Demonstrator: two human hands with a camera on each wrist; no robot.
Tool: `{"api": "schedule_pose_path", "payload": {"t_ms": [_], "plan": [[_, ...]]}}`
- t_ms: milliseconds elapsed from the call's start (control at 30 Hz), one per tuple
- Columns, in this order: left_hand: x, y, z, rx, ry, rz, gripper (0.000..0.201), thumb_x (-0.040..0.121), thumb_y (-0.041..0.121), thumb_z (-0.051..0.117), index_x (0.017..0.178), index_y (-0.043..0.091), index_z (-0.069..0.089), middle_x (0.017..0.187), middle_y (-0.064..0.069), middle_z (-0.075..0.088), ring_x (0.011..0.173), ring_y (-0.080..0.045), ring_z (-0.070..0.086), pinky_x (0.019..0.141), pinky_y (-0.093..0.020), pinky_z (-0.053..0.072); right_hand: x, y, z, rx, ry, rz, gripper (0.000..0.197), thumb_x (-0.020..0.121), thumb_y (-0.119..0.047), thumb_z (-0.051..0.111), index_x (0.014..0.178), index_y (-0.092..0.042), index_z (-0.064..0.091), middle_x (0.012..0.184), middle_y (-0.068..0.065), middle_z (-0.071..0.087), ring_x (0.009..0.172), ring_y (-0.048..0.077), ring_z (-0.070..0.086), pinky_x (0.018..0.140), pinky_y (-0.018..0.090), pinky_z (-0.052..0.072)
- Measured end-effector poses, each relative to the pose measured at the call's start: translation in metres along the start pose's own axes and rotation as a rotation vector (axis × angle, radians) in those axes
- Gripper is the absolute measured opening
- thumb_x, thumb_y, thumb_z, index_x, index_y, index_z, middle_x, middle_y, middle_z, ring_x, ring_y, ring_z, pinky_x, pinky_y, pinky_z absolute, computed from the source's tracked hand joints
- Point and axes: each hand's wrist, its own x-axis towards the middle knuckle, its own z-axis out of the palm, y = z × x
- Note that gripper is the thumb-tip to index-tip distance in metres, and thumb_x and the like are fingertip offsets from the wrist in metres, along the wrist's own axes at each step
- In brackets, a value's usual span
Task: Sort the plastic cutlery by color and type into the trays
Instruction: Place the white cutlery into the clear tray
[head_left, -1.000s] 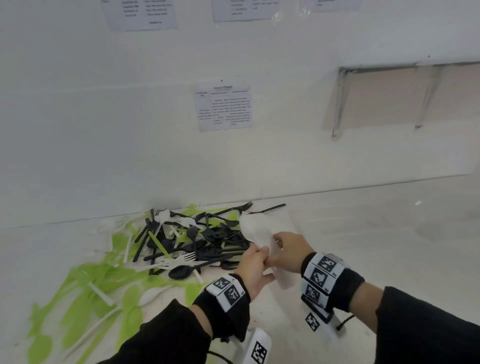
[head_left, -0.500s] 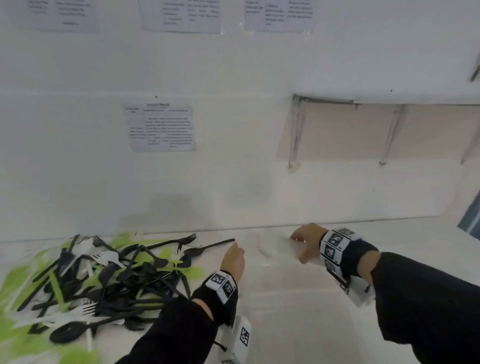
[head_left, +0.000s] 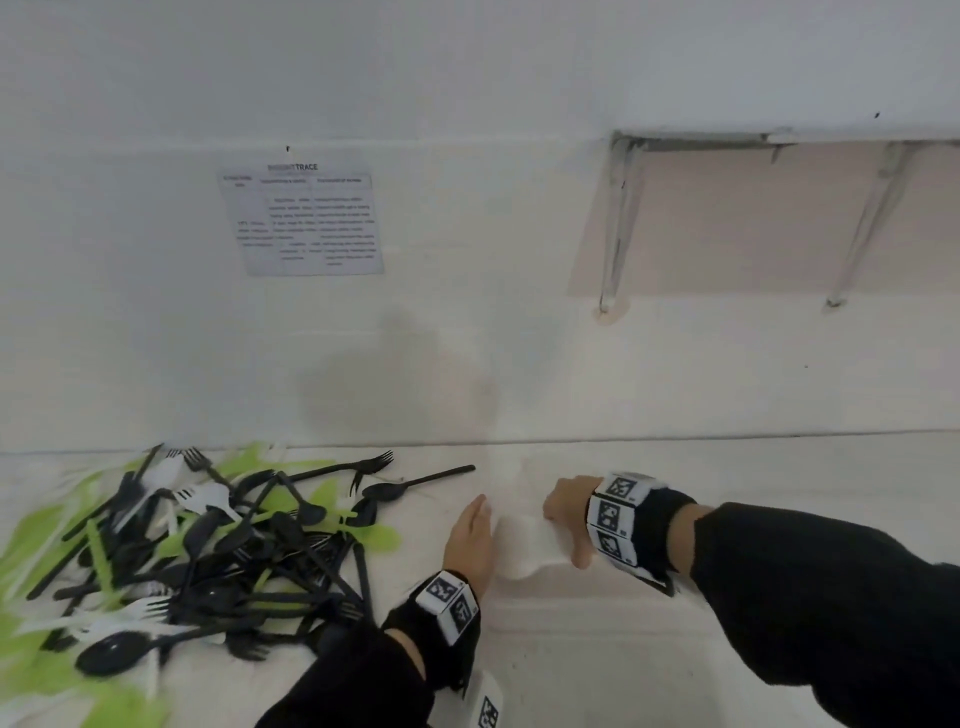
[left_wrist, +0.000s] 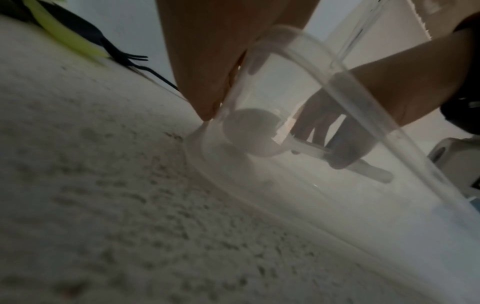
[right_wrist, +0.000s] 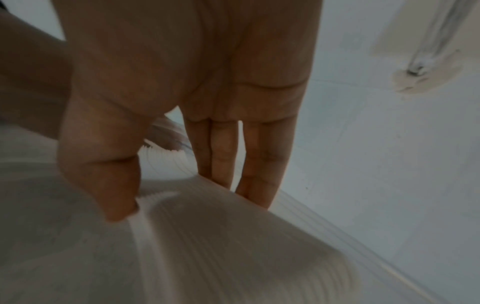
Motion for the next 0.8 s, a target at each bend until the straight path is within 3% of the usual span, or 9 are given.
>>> {"api": "schedule_pose_path", "payload": {"t_ms": [133, 200, 267, 333, 433, 500, 600, 700, 800], "plan": [[0.002, -0.005, -0.001, 0.018, 0.008, 0.011, 0.04, 0.1, 0.02, 0.038, 0.138, 0.01, 0.043, 0.145, -0.003, 0.042, 0.135, -0.017, 0.037, 0.115, -0.028, 0.023, 0.0, -0.01, 0.002, -0.055, 0.034, -0.034, 0.045, 0.072, -0.024, 0.075, 0.112, -0.011, 0.058, 0.105, 0.008, 0.057, 0.099, 0.031, 0.061, 0.083, 0.034, 0.05], [0.003, -0.007, -0.002, 0.043, 0.007, 0.018, 0.04, 0.101, 0.022, 0.038, 0.138, 0.011, 0.044, 0.144, -0.002, 0.043, 0.134, -0.017, 0.038, 0.113, -0.026, 0.024, 0.001, -0.011, 0.006, -0.06, 0.041, -0.032, 0.041, 0.083, -0.014, 0.065, 0.121, -0.006, 0.054, 0.118, 0.012, 0.056, 0.108, 0.033, 0.057, 0.091, 0.041, 0.049], [0.004, -0.007, -0.002, 0.054, 0.004, 0.027, 0.04, 0.1, 0.024, 0.038, 0.138, 0.012, 0.044, 0.144, -0.003, 0.044, 0.134, -0.018, 0.039, 0.114, -0.028, 0.025, 0.003, -0.011, 0.01, -0.074, 0.051, -0.074, 0.04, 0.092, -0.009, 0.053, 0.131, -0.001, 0.046, 0.131, 0.017, 0.049, 0.119, 0.034, 0.051, 0.098, 0.039, 0.044], [0.004, -0.008, -0.002, 0.058, 0.003, 0.028, 0.04, 0.101, 0.025, 0.038, 0.138, 0.013, 0.044, 0.144, -0.003, 0.044, 0.133, -0.018, 0.039, 0.113, -0.027, 0.025, 0.002, -0.013, 0.011, -0.101, 0.075, -0.119, 0.039, 0.094, -0.007, 0.048, 0.132, 0.001, 0.044, 0.133, 0.02, 0.046, 0.121, 0.035, 0.05, 0.096, 0.037, 0.042], [0.003, -0.007, -0.002, 0.062, -0.002, 0.031, 0.039, 0.101, 0.024, 0.037, 0.139, 0.016, 0.043, 0.144, -0.001, 0.044, 0.134, -0.017, 0.038, 0.111, -0.025, 0.024, 0.002, -0.015, 0.01, -0.136, 0.065, -0.118, 0.035, 0.093, -0.004, 0.049, 0.127, 0.005, 0.047, 0.129, 0.022, 0.05, 0.116, 0.036, 0.053, 0.091, 0.037, 0.045], [0.001, -0.006, -0.002, 0.065, -0.005, 0.04, 0.04, 0.101, 0.025, 0.036, 0.14, 0.018, 0.042, 0.145, 0.0, 0.042, 0.134, -0.016, 0.037, 0.11, -0.024, 0.023, 0.004, -0.015, 0.009, -0.112, 0.075, -0.123, 0.036, 0.093, -0.004, 0.051, 0.127, 0.005, 0.049, 0.129, 0.02, 0.051, 0.119, 0.035, 0.052, 0.095, 0.036, 0.044], [-0.001, -0.004, -0.003, 0.075, -0.017, 0.062, 0.04, 0.102, 0.025, 0.035, 0.141, 0.019, 0.04, 0.146, 0.002, 0.04, 0.135, -0.015, 0.036, 0.108, -0.021, 0.022, 0.001, -0.009, 0.004, -0.057, 0.085, -0.113, 0.052, 0.085, -0.017, 0.067, 0.131, -0.003, 0.048, 0.131, 0.014, 0.052, 0.123, 0.029, 0.05, 0.1, 0.033, 0.042], [-0.004, -0.003, -0.003, 0.099, -0.015, 0.078, 0.039, 0.102, 0.025, 0.033, 0.141, 0.024, 0.04, 0.145, 0.003, 0.042, 0.134, -0.015, 0.038, 0.099, -0.015, 0.022, 0.0, -0.01, -0.001, -0.043, 0.039, -0.103, 0.052, 0.084, -0.02, 0.068, 0.131, -0.007, 0.05, 0.133, 0.011, 0.051, 0.124, 0.025, 0.05, 0.1, 0.03, 0.04], [-0.007, -0.001, -0.004, 0.157, -0.013, 0.092, 0.039, 0.102, 0.025, 0.03, 0.141, 0.026, 0.039, 0.144, 0.002, 0.044, 0.132, -0.016, 0.04, 0.096, -0.015, 0.024, 0.006, -0.017, 0.005, -0.112, -0.001, -0.105, 0.051, 0.082, -0.022, 0.071, 0.126, -0.004, 0.053, 0.128, 0.012, 0.055, 0.119, 0.026, 0.054, 0.094, 0.03, 0.044]]}}
